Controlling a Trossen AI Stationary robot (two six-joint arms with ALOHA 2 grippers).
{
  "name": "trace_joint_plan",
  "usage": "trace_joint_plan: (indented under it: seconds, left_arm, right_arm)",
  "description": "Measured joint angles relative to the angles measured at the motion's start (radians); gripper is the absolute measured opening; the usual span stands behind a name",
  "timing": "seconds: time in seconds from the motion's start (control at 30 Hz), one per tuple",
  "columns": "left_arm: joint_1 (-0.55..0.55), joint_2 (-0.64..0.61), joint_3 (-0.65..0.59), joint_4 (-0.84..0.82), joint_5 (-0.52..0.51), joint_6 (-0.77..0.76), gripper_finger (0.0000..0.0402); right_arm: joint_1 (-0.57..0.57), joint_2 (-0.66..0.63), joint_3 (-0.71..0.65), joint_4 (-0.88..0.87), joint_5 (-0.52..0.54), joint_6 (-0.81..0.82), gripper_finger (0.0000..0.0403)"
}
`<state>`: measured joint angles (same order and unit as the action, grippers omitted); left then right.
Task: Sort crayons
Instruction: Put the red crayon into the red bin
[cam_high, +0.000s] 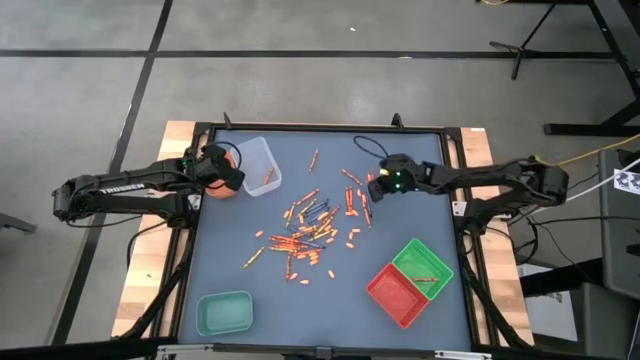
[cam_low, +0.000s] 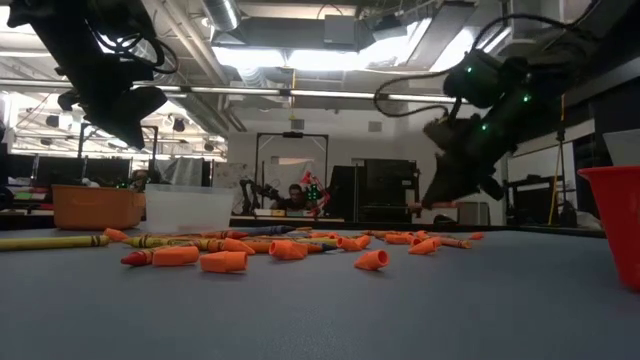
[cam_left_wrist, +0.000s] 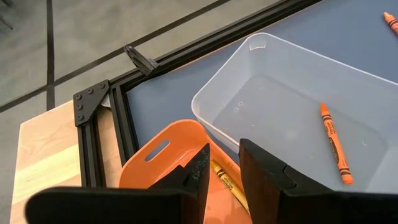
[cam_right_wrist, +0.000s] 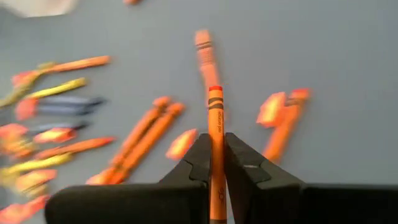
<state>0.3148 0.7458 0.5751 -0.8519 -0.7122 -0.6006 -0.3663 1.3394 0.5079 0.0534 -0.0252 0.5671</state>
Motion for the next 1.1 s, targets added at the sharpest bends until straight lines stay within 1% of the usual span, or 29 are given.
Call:
trace_joint_plan:
  seconds: [0.07, 0.13, 0.2, 0.27, 0.53, 0.83, 0.97, 1.1]
  left_arm:
    - [0.000, 0.000, 0.000, 0.000, 0.000, 0.000, 0.0071]
    - [0.000, 0.000, 0.000, 0.000, 0.000, 0.000, 0.0071]
    - [0.000, 0.000, 0.000, 0.000, 0.000, 0.000, 0.0071]
    - [0.000, 0.000, 0.000, 0.000, 0.000, 0.000, 0.0071]
    - [-0.001, 0.000, 0.000, 0.000, 0.000, -0.001, 0.0071]
    - [-0.001, 0.000, 0.000, 0.000, 0.000, -0.001, 0.0071]
    - [-0.001, 0.000, 0.000, 0.001, 0.000, -0.001, 0.0071]
    - [-0.001, 0.000, 0.000, 0.000, 0.000, -0.001, 0.0071]
  right_arm:
    - [0.006, -0.024, 0.000, 0.001, -0.097, 0.001, 0.0025]
    - [0.030, -0.043, 0.000, 0.003, -0.171, 0.003, 0.0025]
    - [0.072, -0.064, 0.000, 0.003, -0.223, 0.005, 0.0025]
    - [0.126, -0.084, 0.000, 0.006, -0.249, 0.028, 0.0025]
    - [0.387, -0.162, 0.001, 0.009, -0.248, 0.135, 0.0025]
    - [0.679, -0.187, 0.001, 0.005, -0.248, 0.146, 0.0025]
    - [0.784, -0.186, 0.001, 0.005, -0.224, 0.146, 0.0025]
    - [0.864, -0.186, 0.001, 0.005, -0.200, 0.146, 0.0025]
